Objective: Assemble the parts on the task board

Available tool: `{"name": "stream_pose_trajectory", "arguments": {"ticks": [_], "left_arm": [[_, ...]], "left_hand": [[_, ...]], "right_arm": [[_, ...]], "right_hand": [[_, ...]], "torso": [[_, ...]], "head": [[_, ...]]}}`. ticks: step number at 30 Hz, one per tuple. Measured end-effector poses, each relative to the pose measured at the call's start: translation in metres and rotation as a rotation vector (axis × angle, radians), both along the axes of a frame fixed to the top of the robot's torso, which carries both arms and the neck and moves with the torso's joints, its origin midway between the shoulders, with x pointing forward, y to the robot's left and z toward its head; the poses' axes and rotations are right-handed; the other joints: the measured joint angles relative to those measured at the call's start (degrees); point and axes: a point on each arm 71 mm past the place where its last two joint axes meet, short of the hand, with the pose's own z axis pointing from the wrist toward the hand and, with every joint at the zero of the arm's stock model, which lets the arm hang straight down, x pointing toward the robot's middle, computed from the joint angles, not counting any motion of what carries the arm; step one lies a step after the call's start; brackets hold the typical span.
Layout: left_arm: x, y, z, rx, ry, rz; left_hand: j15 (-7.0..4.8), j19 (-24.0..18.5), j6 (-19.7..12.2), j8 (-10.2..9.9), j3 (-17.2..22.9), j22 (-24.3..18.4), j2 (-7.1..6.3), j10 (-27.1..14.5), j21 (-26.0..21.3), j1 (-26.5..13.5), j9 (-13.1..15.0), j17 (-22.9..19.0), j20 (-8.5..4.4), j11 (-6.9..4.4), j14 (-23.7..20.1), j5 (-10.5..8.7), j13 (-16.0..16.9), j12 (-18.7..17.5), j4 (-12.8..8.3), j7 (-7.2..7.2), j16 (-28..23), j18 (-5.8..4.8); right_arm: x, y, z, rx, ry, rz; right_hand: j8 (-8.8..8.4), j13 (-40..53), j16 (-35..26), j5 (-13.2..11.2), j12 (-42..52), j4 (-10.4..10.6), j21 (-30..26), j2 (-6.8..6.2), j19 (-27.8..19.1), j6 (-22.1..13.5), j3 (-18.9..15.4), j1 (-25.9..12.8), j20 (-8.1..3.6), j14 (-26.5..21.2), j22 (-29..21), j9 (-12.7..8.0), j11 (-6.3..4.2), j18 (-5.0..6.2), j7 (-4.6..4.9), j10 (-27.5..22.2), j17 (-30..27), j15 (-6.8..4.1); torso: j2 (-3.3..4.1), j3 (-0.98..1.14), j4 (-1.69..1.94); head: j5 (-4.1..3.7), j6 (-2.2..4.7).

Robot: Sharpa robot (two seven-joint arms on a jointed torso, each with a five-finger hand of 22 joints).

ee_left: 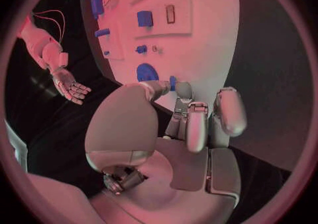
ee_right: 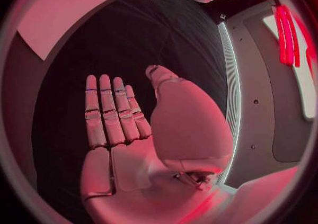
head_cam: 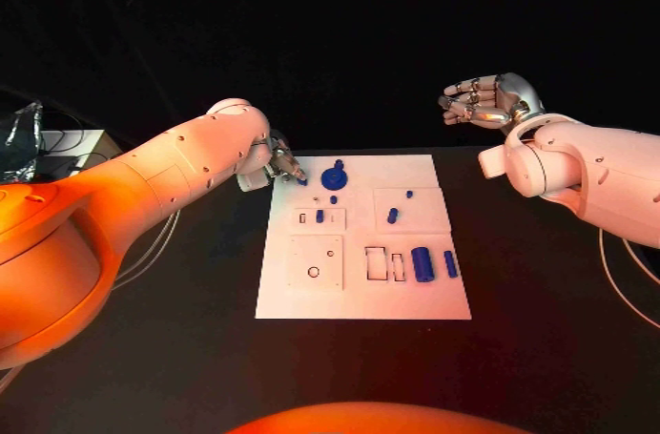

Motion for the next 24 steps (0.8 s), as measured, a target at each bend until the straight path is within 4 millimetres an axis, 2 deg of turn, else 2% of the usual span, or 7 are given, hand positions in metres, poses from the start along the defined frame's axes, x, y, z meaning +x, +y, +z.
{"name": "stream_pose_trajectory", "arguments": {"ticks": [4, 6, 8, 12, 13, 16, 24], "left_arm": [[0.000, 0.002, 0.000, -0.011, -0.001, 0.002], [-0.001, 0.004, 0.001, -0.019, -0.002, 0.003], [-0.002, 0.005, 0.002, -0.027, -0.002, 0.001], [-0.008, 0.007, 0.005, -0.047, -0.004, -0.013], [-0.010, 0.008, 0.006, -0.053, -0.004, -0.019], [-0.016, 0.008, 0.009, -0.065, -0.006, -0.038], [-0.034, 0.003, 0.014, -0.079, -0.018, -0.090]], "left_hand": [[0.00, 0.0, 0.4, 0.4, 2.4, 0.4, -0.87, 1.2, 0.3, -2.2, 1.7, 0.0, 0.00, -0.05, 0.0, 0.73, 0.6, 0.0, -1.9, 0.29, 0.2, 0.00], [0.00, 0.1, 0.8, 0.5, 2.5, 0.7, -1.14, 1.4, 0.5, -3.0, 2.3, 0.0, -0.11, -0.21, 0.0, 1.38, 0.8, 0.0, -1.8, 0.26, 0.3, 0.00], [0.00, 0.3, 1.0, 0.5, 4.6, 0.9, -1.43, 2.0, 0.7, -4.1, 2.6, 0.0, -0.30, -0.40, 0.0, 1.82, 0.9, 0.0, -3.6, 0.09, 0.6, 0.01], [-0.53, 0.8, 1.9, 1.1, 4.6, 1.9, -1.80, 3.7, 1.3, -5.9, 3.1, 0.0, -0.80, -0.82, 0.1, 3.15, 1.9, 0.6, -3.6, 0.05, 1.1, -0.09], [-0.54, 1.4, 2.3, 1.2, 4.6, 2.5, -1.92, 4.5, 1.7, -6.5, 3.3, 0.0, -0.91, -0.98, 0.1, 3.33, 2.6, 1.1, -3.6, -0.17, 1.5, -0.90], [-0.73, 1.7, 2.4, 1.5, 6.3, 3.3, -2.22, 5.4, 1.9, -7.2, 3.4, 0.0, -1.06, -1.28, 0.1, 3.52, 3.4, 1.4, -5.4, -0.11, 1.7, -0.93], [-1.43, 2.9, 3.6, 1.9, 6.0, 5.2, -2.49, 8.1, 2.9, -8.6, 3.4, 0.0, -1.83, -1.76, 0.0, 5.83, 5.6, 2.7, -5.7, -0.55, 1.7, -0.93]], "right_arm": [[0.000, 0.000, 0.000, 0.000, 0.000, -0.001], [0.000, -0.001, 0.000, 0.000, 0.000, -0.001], [0.000, -0.001, 0.000, -0.001, 0.000, -0.002], [0.000, -0.002, 0.000, -0.001, -0.001, -0.005], [0.001, -0.003, 0.000, -0.002, -0.001, -0.006], [0.000, -0.004, 0.000, -0.002, -0.001, -0.008], [0.001, -0.009, 0.000, -0.004, -0.001, -0.017]], "right_hand": [[0.00, 0.0, 0.0, 0.0, 0.0, 0.0, 0.0, -0.01, 0.0, 0.0, 0.0, 0.0, 0.00, 0.0, 0.0, 0.0, 0.00, 0.00, 0.00, 0.0, -0.1, 0.00], [0.00, 0.0, 0.0, 0.0, 0.0, 0.0, 0.0, -0.02, 0.0, 0.0, 0.0, 0.0, 0.00, 0.0, 0.0, 0.0, 0.00, 0.00, 0.00, 0.0, -0.1, 0.00], [0.00, 0.0, 0.0, 0.0, 0.0, 0.0, 0.0, -0.02, 0.0, 0.0, 0.0, 0.0, 0.00, 0.0, 0.0, 0.0, 0.00, 0.00, 0.00, 0.0, -0.1, 0.00], [0.00, 0.0, 0.0, 0.0, 0.0, 0.0, 0.0, -0.02, 0.0, 0.0, 0.0, 0.0, 0.00, 0.0, 0.0, 0.0, 0.00, 0.00, 0.00, 0.0, -0.1, 0.00], [0.00, 0.0, 0.0, 0.0, 0.0, 0.0, 0.0, -0.02, 0.0, 0.0, 0.0, 0.0, 0.00, 0.0, 0.0, 0.0, 0.00, 0.00, 0.00, 0.0, -0.1, 0.00], [0.00, 0.0, 0.0, 0.0, 0.0, 0.0, 0.0, -0.02, 0.0, 0.0, 0.0, 0.0, 0.00, 0.0, 0.0, 0.0, 0.00, 0.00, 0.00, 0.0, -0.1, 0.00], [0.00, 0.0, 0.0, 0.2, 0.0, 0.0, 0.0, -0.02, 0.0, 0.0, 0.0, 0.0, 0.00, 0.0, -0.2, -0.1, 0.00, 0.00, 0.00, 0.0, -0.1, 0.00]], "torso": [[-0.05, 0.00, 0.03], [-0.07, 0.00, 0.05], [-0.08, 0.00, 0.07], [-0.15, 0.00, 0.14], [-0.19, 0.00, 0.18], [-0.32, 0.03, 0.35], [-0.77, 0.08, 0.89]], "head": [[0.07, 0.00], [0.15, 0.02], [0.20, 0.06], [0.30, 0.10], [0.31, 0.11], [0.29, 0.05], [-0.02, -0.34]]}}
